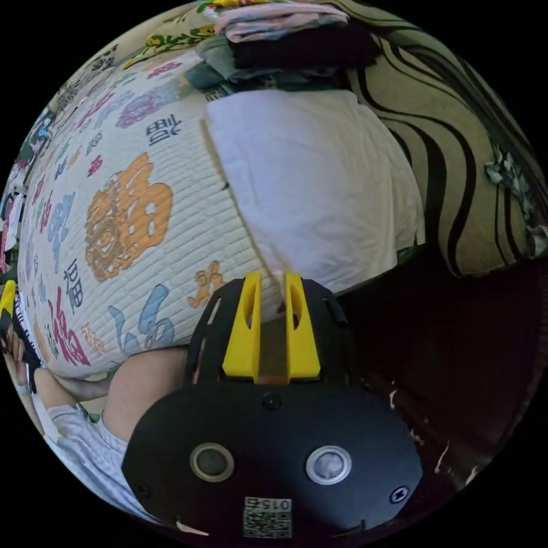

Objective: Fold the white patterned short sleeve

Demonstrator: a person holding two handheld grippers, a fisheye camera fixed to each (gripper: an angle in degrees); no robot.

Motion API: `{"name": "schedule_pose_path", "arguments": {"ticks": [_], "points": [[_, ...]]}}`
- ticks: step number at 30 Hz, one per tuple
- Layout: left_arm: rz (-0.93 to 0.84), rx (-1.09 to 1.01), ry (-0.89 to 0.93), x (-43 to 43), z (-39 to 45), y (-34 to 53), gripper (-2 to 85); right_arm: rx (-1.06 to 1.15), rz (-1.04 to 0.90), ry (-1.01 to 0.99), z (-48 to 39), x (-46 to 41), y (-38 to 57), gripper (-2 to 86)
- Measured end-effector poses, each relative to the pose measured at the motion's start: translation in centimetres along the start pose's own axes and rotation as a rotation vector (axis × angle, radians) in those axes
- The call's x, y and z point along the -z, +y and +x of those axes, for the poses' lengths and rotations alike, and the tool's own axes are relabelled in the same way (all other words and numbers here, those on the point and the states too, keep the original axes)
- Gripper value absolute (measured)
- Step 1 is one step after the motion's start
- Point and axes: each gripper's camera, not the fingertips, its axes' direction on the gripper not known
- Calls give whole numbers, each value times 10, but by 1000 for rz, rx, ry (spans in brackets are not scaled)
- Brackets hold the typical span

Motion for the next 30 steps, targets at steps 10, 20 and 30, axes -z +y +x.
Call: {"name": "schedule_pose_path", "arguments": {"ticks": [10,20,30], "points": [[-298,-82,185,-201,64,25,106,129,216,-194,34,124,57,-4],[-21,-78,131,-135,83,75,67,491,597,-823,6,385,163,-4],[43,-187,-201,120,59,157,-1,745,655,-1130,-98,521,228,-2]]}}
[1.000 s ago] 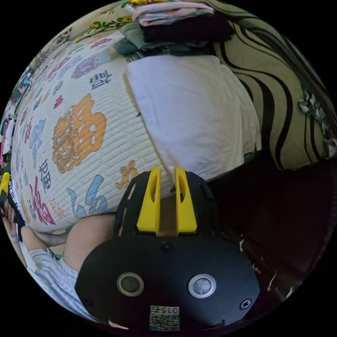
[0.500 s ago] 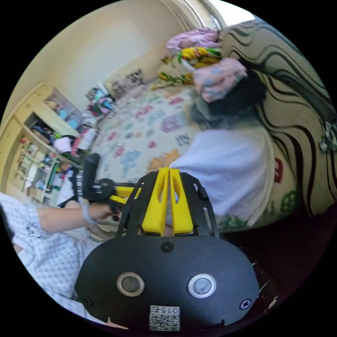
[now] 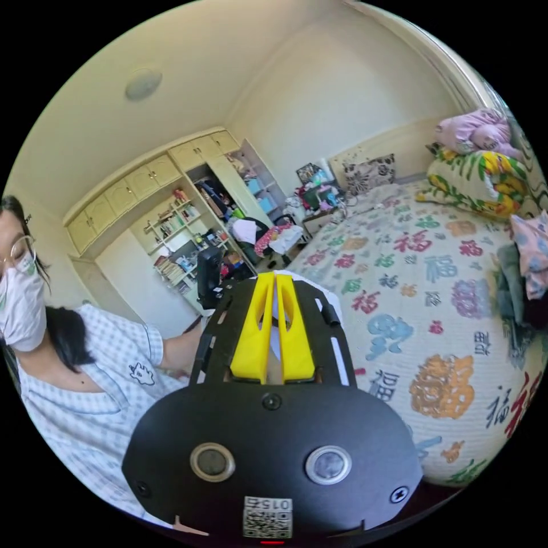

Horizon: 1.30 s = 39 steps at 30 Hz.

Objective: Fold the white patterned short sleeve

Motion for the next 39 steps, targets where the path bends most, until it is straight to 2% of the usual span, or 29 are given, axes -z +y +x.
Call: {"name": "schedule_pose_path", "arguments": {"ticks": [4,7,8,10,12,15,20,24,27,31,33,37,39], "points": [[4,-106,-164,68,13,6,14,35,108,53,-41,-7,-16,-3],[7,-128,-229,88,13,34,26,-80,93,170,-23,-18,0,-2],[-28,-105,-224,84,5,51,31,-173,29,217,1,-30,15,-2],[-109,-18,-154,67,-17,83,37,-330,-145,286,45,-55,43,-3],[-255,203,-56,39,-57,131,52,-471,-338,399,87,-84,88,-2],[-327,391,-34,38,-88,180,64,-538,-387,421,94,-90,119,8],[-307,555,-31,77,-120,206,80,-366,-487,380,68,-125,109,60],[-209,736,98,98,-148,205,91,-210,-677,265,50,-215,90,110],[-219,841,195,99,-157,201,102,-118,-822,303,46,-283,83,127],[-243,902,296,111,-158,193,100,-97,-1006,357,59,-340,85,109],[-281,885,305,124,-160,181,84,-56,-1089,466,74,-355,87,55],[-310,886,289,159,-172,162,26,-108,-1054,414,97,-335,70,16],[-275,879,354,192,-181,153,0,-220,-892,330,116,-288,45,8]]}}
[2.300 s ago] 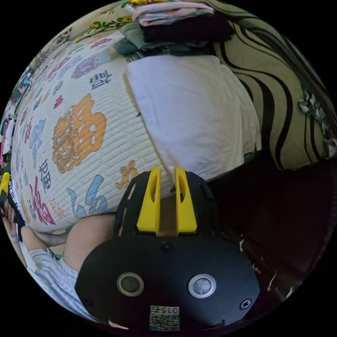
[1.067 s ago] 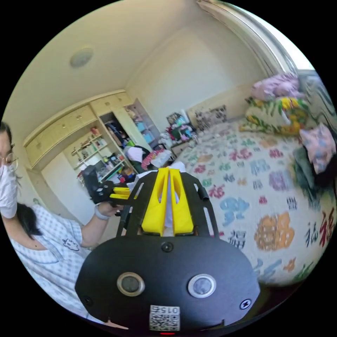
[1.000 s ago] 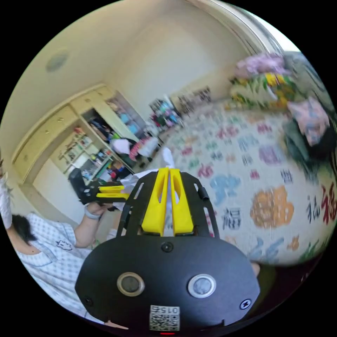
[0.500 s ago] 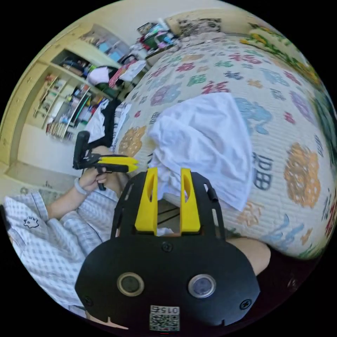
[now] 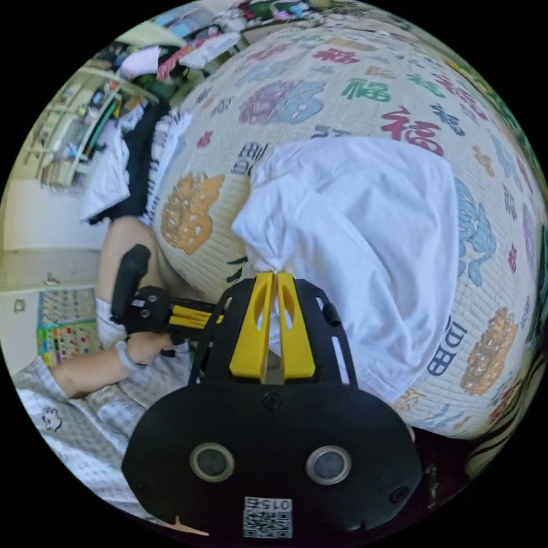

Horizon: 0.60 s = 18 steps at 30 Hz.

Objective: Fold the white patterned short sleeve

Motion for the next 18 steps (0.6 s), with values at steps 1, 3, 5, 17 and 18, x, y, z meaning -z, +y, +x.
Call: {"name": "schedule_pose_path", "arguments": {"ticks": [1,3,5,17,18], "points": [[18,-7,29,13,2,1,-3,-20,44,-46,10,14,5,7],[184,-3,168,83,12,12,-7,-111,263,-236,58,79,37,4],[290,-8,260,140,20,20,-8,-188,443,-338,98,129,74,3],[562,8,235,417,58,111,-8,-623,769,-472,232,155,296,3],[561,24,222,429,60,115,-8,-642,772,-494,239,146,304,4]]}}
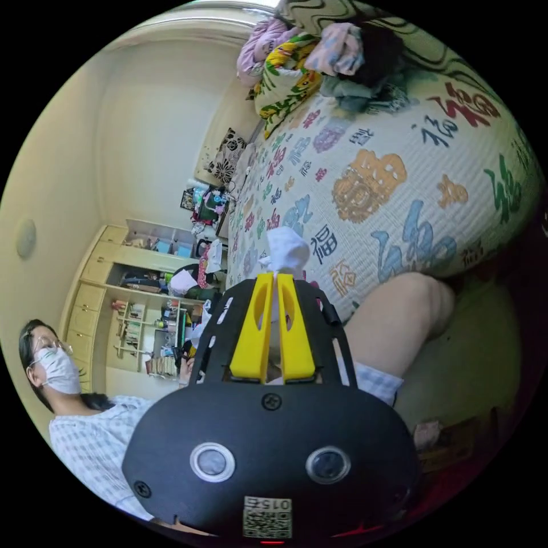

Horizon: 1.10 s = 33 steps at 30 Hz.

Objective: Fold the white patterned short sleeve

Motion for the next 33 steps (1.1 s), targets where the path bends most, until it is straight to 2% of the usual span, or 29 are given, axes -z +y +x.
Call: {"name": "schedule_pose_path", "arguments": {"ticks": [4,5,8,11,14,17,22,24,26,28,32,33], "points": [[-37,28,-22,10,16,-11,-8,-48,-56,86,32,-11,-6,12],[-52,19,-20,9,25,-14,-8,-26,-121,131,34,-22,-11,17],[-73,-20,-59,10,50,-21,-8,111,-217,293,19,-46,-19,46],[-78,-28,-16,7,68,-31,-8,286,-202,491,-16,-71,-32,91],[-76,-52,-15,9,88,-38,-8,482,-214,451,-52,-114,-43,112],[-93,-60,-33,12,102,-38,-8,642,-443,303,-72,-200,-50,131],[-58,-18,-23,18,110,-32,-8,763,-780,423,-67,-362,-39,148],[-18,18,25,13,110,-28,-8,766,-933,511,-47,-424,-33,73],[-1,40,26,11,111,-24,-8,783,-939,623,-36,-444,-35,6],[1,38,-11,11,114,-22,-8,776,-884,593,-32,-436,-46,0],[-41,38,-127,8,114,-18,-8,585,-565,482,2,-348,-104,-5],[-55,43,-144,4,112,-18,-8,526,-485,511,21,-320,-116,-5]]}}
